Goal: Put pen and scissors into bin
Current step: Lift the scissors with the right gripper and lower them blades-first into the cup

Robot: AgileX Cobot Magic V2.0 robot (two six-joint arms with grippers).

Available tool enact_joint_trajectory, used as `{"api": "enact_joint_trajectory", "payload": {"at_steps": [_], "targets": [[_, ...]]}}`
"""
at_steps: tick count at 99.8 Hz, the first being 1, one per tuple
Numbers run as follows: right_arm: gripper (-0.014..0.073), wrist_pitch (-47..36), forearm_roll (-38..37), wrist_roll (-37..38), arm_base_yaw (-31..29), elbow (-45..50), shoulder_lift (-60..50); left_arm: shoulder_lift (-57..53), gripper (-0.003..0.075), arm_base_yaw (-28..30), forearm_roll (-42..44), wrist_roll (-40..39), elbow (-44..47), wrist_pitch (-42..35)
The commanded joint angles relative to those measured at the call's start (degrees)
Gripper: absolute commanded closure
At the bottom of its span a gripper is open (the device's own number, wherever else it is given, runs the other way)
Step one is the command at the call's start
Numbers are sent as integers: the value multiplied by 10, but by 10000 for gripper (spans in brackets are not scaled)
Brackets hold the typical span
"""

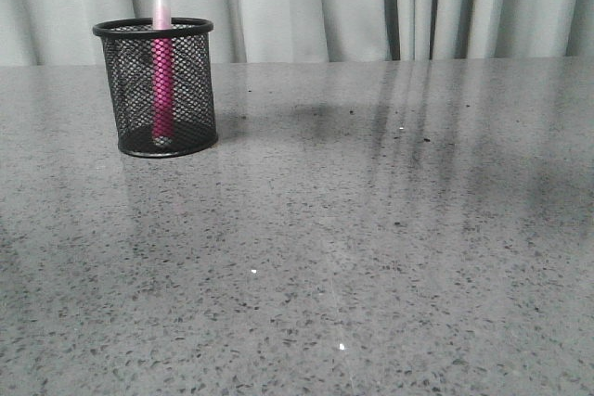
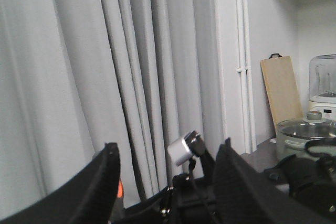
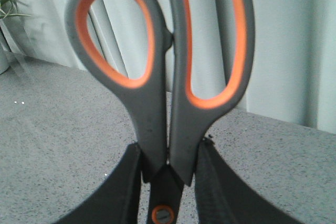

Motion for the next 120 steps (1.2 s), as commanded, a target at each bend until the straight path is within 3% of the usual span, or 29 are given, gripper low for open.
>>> {"api": "enact_joint_trajectory", "payload": {"at_steps": [1,41,57,66,83,93,110,120], "targets": [[652,-89,-5,-6,0,-16,5,-2,356,-5,-22,-6,-15,-5],[652,-98,-5,-6,13,-16,83,-2,356,-5,-2,-6,-13,-5],[636,-47,-5,-6,17,-16,84,-2,356,-5,1,-6,-10,-5],[543,-20,-5,-6,17,-16,84,-2,356,-5,3,-6,-10,-5],[238,13,-5,-6,17,-16,83,-5,356,-5,3,-6,-10,-5],[151,30,-5,-6,17,-16,74,-9,356,-5,14,-6,-10,-8],[153,41,-5,-6,16,-16,14,-33,380,-5,30,-24,-1,-70],[270,61,-12,-11,12,-16,-48,-62,482,-5,30,-52,25,-143]]}}
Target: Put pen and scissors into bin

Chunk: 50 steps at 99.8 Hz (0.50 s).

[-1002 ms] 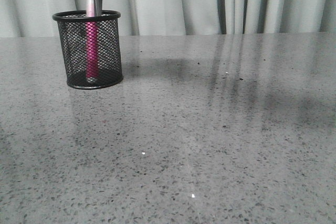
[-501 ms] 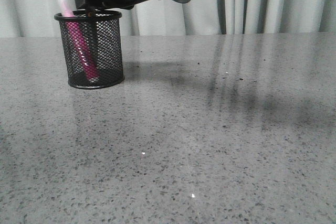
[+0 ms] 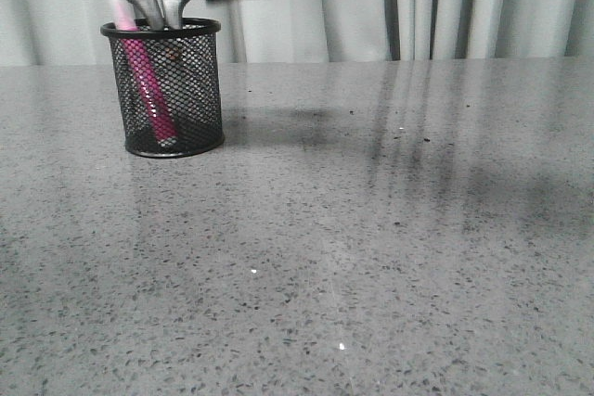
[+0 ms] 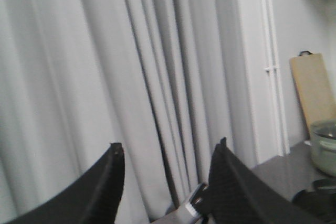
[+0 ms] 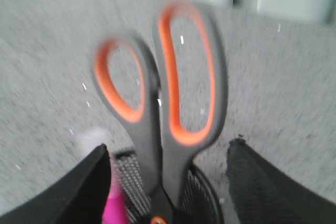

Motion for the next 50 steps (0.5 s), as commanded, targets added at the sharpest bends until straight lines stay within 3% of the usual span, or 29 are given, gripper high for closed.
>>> {"api": "enact_joint_trajectory", "payload": {"at_steps": [1,13,16,33,50], "targets": [[302,-23,-13,-8,-7,-16,-91,-25,492,-5,-13,-30,7,-76],[675,54,-82,-8,-9,-12,-174,-80,694,-5,-13,-35,61,-144],[659,67,-98,-8,-9,-5,-201,-99,738,-5,-13,-35,79,-153],[663,109,-166,-8,-9,126,-362,-189,739,-5,-13,-35,176,-187],[663,175,-170,-8,-9,307,-547,-258,739,-5,-21,-35,262,-187]]}}
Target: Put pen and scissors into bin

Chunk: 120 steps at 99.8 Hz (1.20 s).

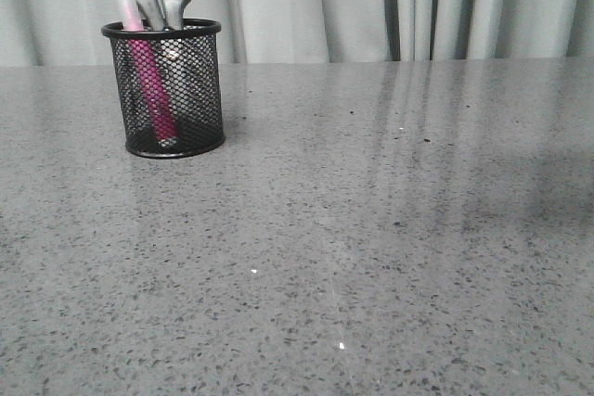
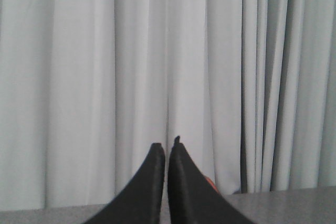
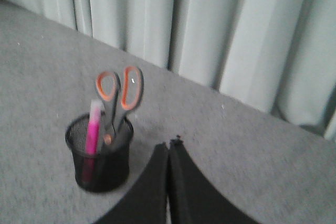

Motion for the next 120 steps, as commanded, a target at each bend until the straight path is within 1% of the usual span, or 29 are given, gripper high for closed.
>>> {"api": "enact_joint_trajectory", "payload": {"at_steps": [1,9,19,25,34,50,63,110,117,120], "targets": [[663,4,-16,-6,-4,78,-110,-22,739,-5,-8,-5,22,-3],[663,20,-16,-6,-4,152,-192,-40,739,-5,-9,-5,48,-1],[663,55,-16,-6,-4,206,-280,-48,739,-5,-34,-5,67,1],[663,70,-16,-6,-4,226,-318,-48,739,-5,-48,-5,70,1],[663,62,-24,-6,-4,250,-373,-48,739,-5,-49,-5,71,1],[663,59,-24,-6,-4,255,-439,-48,739,-5,-49,-5,71,1],[663,59,-24,-6,-4,255,-460,-48,739,-5,-49,-5,71,1],[663,59,-24,-6,-4,255,-459,-48,739,-5,-48,-5,73,0],[663,59,-24,-6,-4,255,-459,-48,739,-5,-10,-7,73,-2],[663,59,-24,-6,-4,255,-459,-48,739,-5,39,-7,73,3]]}}
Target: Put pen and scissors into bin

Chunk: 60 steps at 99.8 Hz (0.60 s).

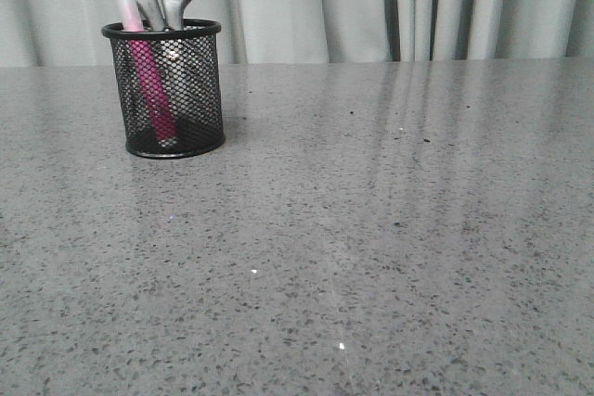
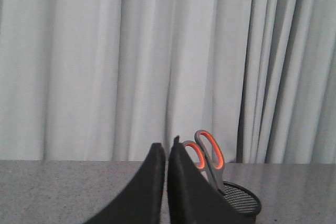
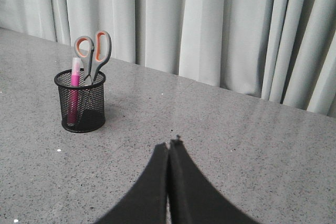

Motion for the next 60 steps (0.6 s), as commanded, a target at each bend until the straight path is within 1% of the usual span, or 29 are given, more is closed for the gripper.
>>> {"api": "enact_joint_trajectory", "payload": {"at_steps": [1,2,4,5,6,7,8,9,11,12,13,14,15,16,18,19,20,21,22,23,25,26,28,30,35,49,60], "targets": [[663,-41,-15,-6,-4,-13,6,6,739,-5,84,-5,-16,8],[663,-41,-15,-6,-4,-13,6,6,739,-4,115,-8,-16,12],[663,-41,-15,-6,-4,-13,6,6,739,-3,150,-15,-14,23],[663,-41,-15,-6,-4,-13,6,6,739,-2,189,-28,-15,28],[663,-41,-15,-6,-4,-13,6,6,739,-2,210,-36,-13,33],[663,-41,-15,-6,-4,-13,6,6,739,-2,256,-55,-12,41],[663,-41,-15,-6,-4,-13,6,6,739,-1,279,-67,-12,44],[663,-41,-15,-6,-4,-13,6,6,739,-1,324,-97,-11,48],[663,-41,-15,-6,-4,-13,6,6,739,1,367,-137,-8,48],[663,-41,-15,-6,-4,-13,6,6,739,2,412,-184,-7,48],[663,-41,-15,-6,-4,-13,6,6,739,3,435,-208,-6,46],[663,-41,-15,-6,-4,-13,6,6,739,4,484,-260,-3,43],[663,-41,-15,-6,-4,-13,6,6,739,6,509,-287,-1,41],[663,-41,-15,-6,-4,-13,6,6,739,7,562,-341,2,40],[663,-41,-15,-6,-4,-13,6,6,739,10,614,-395,8,39],[663,-41,-15,-6,-4,-13,6,5,739,13,664,-449,11,38],[663,-41,-15,-6,-4,-13,6,5,739,15,689,-475,13,37],[663,-41,-15,-6,-4,-13,6,4,739,16,735,-525,18,37],[663,-41,-15,-6,-4,-13,6,4,739,19,757,-550,21,37],[663,-41,-15,-6,-4,-13,6,2,739,21,797,-596,27,37],[663,-41,-15,-6,-4,-13,6,1,739,27,832,-639,36,37],[663,-41,-15,-6,-4,-13,6,0,739,31,863,-677,40,37],[663,-41,-15,-6,-4,-13,6,-3,739,36,896,-725,50,37],[663,-41,-15,-6,-4,-13,6,-4,739,43,917,-763,62,37],[663,-41,-15,-6,-4,-13,6,-10,739,61,930,-805,90,38],[663,-41,-15,-6,-4,-13,6,-34,739,98,882,-811,164,35],[663,-41,-15,-6,-4,-13,6,-61,739,117,871,-811,205,37]]}}
